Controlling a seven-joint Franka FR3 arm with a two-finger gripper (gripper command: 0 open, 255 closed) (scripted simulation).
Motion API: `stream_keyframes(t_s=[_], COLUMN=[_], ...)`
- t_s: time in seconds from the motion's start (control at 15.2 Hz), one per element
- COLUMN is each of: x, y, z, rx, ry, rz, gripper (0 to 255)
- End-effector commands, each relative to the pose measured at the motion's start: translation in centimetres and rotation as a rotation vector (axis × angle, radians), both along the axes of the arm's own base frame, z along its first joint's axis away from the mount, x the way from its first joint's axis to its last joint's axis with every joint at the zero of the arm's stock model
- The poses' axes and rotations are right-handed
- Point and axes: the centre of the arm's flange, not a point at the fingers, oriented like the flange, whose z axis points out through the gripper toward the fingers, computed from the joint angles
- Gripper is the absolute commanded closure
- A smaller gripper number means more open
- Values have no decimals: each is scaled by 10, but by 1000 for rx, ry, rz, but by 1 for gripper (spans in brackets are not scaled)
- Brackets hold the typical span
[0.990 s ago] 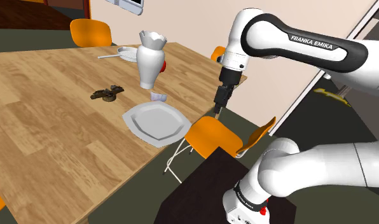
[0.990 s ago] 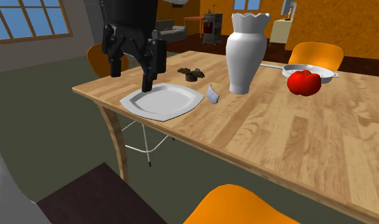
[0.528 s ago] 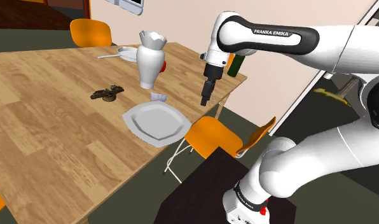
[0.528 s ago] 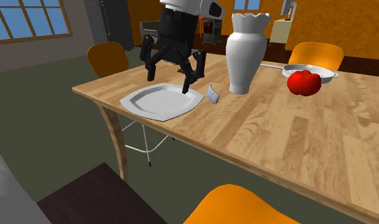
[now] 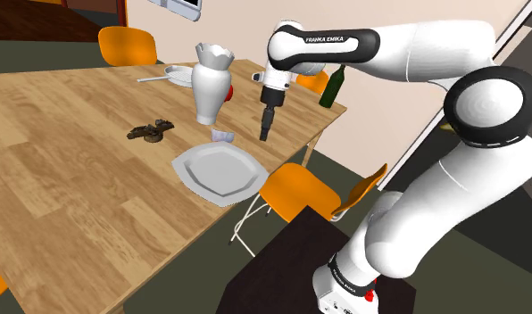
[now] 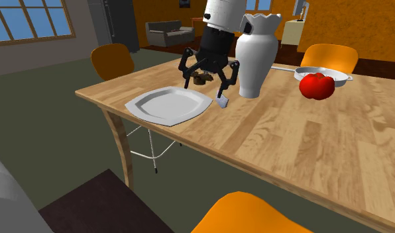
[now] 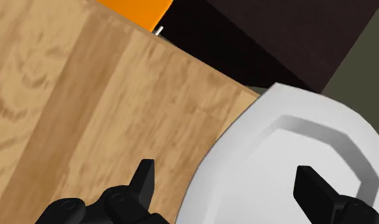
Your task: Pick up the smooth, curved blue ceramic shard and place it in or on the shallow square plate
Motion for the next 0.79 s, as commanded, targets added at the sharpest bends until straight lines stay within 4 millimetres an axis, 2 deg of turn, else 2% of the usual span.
stream_keyframes(t_s=[0.0, 0.33, 0.73], x=[28, 92, 162], y=[0, 9, 32], z=[-7, -26, -45], rx=[16, 55, 99], ry=[-8, -25, -44], rz=[60, 201, 361], gripper=[0, 0, 0])
